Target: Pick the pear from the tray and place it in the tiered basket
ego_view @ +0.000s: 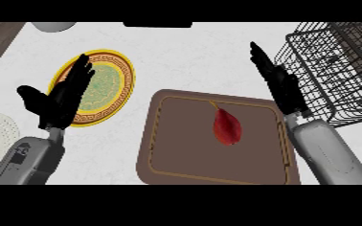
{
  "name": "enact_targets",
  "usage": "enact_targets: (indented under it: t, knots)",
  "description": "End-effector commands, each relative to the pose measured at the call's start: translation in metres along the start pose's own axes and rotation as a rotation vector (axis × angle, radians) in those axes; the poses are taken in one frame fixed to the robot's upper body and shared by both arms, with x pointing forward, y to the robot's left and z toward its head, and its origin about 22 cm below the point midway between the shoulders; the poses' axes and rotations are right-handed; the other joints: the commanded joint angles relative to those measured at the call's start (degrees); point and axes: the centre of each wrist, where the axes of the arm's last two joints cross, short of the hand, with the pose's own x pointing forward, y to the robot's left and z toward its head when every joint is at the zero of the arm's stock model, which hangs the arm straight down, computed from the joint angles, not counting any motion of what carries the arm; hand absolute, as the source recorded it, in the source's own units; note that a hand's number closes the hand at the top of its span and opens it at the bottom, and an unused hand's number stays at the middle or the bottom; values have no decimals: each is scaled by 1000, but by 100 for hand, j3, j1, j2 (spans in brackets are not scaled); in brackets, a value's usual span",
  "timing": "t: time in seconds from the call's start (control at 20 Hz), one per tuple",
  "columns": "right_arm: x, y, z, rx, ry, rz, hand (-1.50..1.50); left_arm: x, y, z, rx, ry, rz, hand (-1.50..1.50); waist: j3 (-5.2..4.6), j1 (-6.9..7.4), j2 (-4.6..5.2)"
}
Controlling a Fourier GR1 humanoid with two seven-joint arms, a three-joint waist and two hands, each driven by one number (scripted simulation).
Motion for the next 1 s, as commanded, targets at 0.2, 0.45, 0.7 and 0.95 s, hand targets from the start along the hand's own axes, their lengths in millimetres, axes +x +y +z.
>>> enact_targets:
  t: [0.2, 0.45, 0.7, 0.95]
  knots:
    - [41, -21, -23, 159, -351, -548, 150, 14, -26, -1, 48, -155, -85, 0, 145, 139, 156]
    - [-8, -4, -23, 265, -149, -872, -150, 4, -57, 7, 15, -147, -79, 0, 138, 188, 215]
    - [-24, -66, -10, 540, -292, -898, -150, 4, -66, 14, 49, -138, -98, 0, 115, 92, 156]
    - [-7, -144, 11, 633, -322, -610, -150, 7, -84, 21, 49, -151, -100, 0, 104, 29, 140]
